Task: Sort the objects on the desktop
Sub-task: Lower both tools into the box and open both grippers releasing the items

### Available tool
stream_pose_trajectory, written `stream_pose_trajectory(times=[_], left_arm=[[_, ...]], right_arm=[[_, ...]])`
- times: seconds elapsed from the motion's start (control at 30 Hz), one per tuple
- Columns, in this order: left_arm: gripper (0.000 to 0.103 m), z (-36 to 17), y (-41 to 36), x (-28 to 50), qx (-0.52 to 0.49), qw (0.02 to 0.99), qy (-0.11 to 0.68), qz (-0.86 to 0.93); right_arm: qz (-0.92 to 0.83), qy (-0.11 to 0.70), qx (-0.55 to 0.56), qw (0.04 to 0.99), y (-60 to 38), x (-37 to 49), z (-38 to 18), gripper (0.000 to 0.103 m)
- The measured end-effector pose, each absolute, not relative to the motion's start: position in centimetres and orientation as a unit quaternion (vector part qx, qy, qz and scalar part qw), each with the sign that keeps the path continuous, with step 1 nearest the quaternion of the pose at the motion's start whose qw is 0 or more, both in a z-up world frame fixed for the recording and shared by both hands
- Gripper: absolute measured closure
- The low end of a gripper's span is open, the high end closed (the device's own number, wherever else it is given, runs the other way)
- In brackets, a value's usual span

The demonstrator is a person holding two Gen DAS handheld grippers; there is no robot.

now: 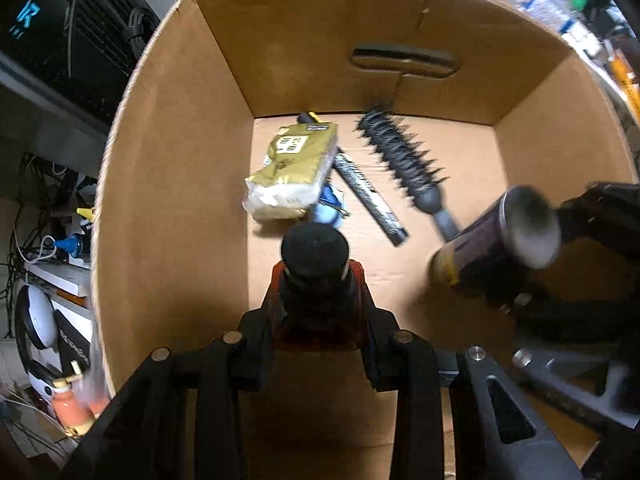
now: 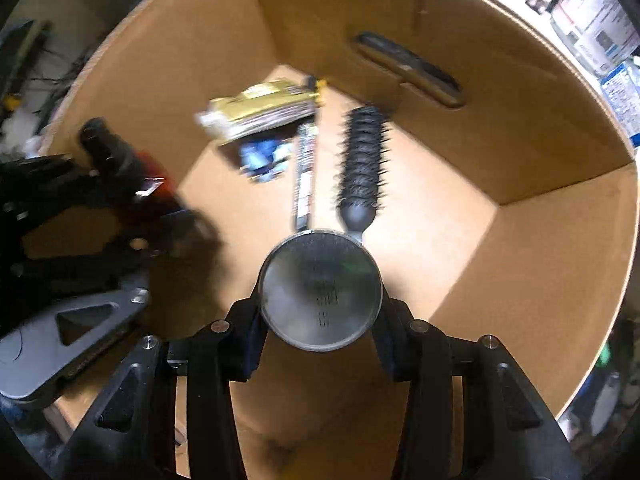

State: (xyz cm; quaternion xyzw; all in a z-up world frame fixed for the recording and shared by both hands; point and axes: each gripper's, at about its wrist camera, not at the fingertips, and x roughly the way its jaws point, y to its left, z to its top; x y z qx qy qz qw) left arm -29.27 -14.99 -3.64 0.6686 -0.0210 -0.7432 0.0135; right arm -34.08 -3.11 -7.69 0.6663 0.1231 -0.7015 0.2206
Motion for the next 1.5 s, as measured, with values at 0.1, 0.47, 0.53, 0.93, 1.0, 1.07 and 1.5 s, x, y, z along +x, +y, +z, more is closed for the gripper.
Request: stream_pose_trajectory(times=[0.1,0.47,0.53,0.93,1.0,1.07,1.5], left_arm=[[0.068,-4.2,-15.1,-30.0,0.672,0.011,-0.013,-0.74],[0.068,-4.9,-14.9,-31.4,0.677,0.013,-0.018,-0.736],[0.068,-5.1,-14.8,-31.5,0.678,0.014,-0.022,-0.734],[0.067,-0.1,-14.4,-30.0,0.641,0.004,-0.015,-0.767],[0.067,1.5,-14.3,-29.1,0.628,0.002,-0.017,-0.778],[0.064,3.4,-14.1,-27.9,0.611,0.001,-0.021,-0.791],[0.06,9.3,-8.5,-21.0,0.493,0.012,-0.088,-0.865]], right_arm=[[-0.699,0.115,0.672,0.218,-3.0,-35.2,-8.0,0.06],[-0.7,0.083,0.674,0.219,-1.9,-37.8,-9.5,0.06],[-0.7,0.084,0.675,0.22,-1.7,-37.9,-9.8,0.06],[-0.716,0.087,0.654,0.227,0.0,-36.9,-8.0,0.057],[-0.723,0.09,0.644,0.233,0.5,-36.2,-7.1,0.057],[-0.729,0.097,0.632,0.244,0.8,-35.4,-6.0,0.057],[-0.786,0.132,0.534,0.282,-0.5,-29.5,2.9,0.044]])
